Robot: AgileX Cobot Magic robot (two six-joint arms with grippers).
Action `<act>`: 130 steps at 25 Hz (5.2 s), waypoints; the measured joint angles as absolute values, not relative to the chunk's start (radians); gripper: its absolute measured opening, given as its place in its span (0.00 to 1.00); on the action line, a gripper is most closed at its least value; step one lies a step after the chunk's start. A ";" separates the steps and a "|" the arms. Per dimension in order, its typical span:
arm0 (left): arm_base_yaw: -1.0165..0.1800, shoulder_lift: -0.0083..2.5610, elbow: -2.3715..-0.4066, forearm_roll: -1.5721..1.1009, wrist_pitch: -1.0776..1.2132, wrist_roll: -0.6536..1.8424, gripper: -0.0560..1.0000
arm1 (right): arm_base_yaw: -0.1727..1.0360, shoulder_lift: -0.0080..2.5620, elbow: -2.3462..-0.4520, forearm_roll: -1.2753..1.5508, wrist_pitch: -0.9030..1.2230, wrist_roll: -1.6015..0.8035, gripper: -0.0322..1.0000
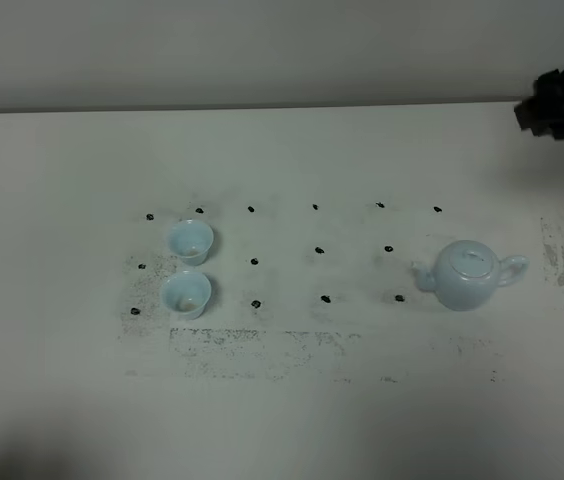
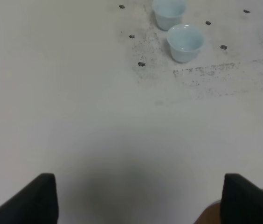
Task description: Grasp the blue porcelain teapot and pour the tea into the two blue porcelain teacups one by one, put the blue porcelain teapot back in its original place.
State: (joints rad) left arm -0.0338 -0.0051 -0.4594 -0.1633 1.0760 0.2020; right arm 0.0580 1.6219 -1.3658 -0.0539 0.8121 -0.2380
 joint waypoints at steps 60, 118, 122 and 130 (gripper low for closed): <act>-0.034 -0.005 -0.459 -0.164 1.076 0.205 0.70 | 0.084 1.760 -0.971 -0.272 0.509 0.384 0.50; -0.034 -0.005 -0.459 -0.164 1.076 0.206 0.70 | 0.136 1.538 -0.971 0.038 1.089 -0.142 0.45; -0.034 -0.005 -0.459 -0.164 1.076 0.206 0.70 | 0.140 1.562 -0.971 0.037 1.071 -0.142 0.45; -0.034 -0.005 -0.459 -0.164 1.075 0.206 0.69 | 0.140 1.600 -0.971 0.000 0.969 -0.195 0.45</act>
State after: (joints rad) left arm -0.0338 -0.0051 -0.4594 -0.1641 1.0753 0.2060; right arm 0.1402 1.6005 -0.9710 0.0000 0.9689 -0.1949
